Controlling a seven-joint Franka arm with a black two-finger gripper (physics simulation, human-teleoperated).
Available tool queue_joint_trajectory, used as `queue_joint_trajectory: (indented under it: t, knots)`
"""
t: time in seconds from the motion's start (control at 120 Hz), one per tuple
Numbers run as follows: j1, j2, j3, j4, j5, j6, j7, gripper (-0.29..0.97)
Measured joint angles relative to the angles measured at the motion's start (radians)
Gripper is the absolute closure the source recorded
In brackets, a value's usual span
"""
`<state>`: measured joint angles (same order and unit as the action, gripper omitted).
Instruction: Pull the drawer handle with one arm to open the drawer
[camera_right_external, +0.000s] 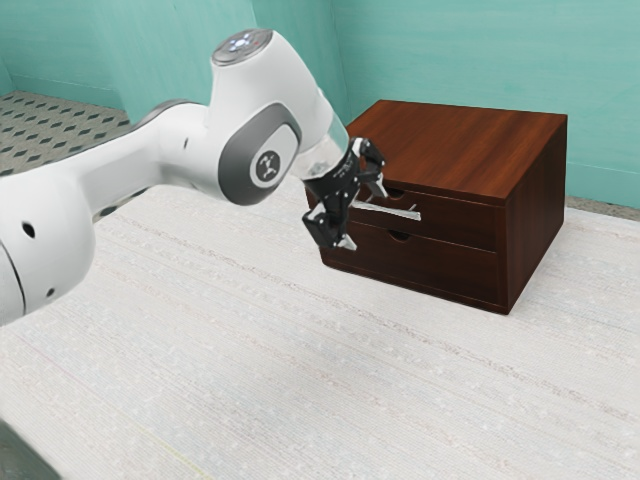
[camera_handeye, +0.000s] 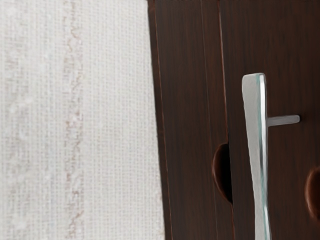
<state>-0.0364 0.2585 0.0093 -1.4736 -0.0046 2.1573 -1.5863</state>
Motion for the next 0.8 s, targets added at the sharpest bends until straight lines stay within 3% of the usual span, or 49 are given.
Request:
queue_joint_trajectory:
  t: [0.8]
  knots:
    - [0.014, 0.093, 0.000, 0.061, -0.001, 0.020, -0.020, 0.04]
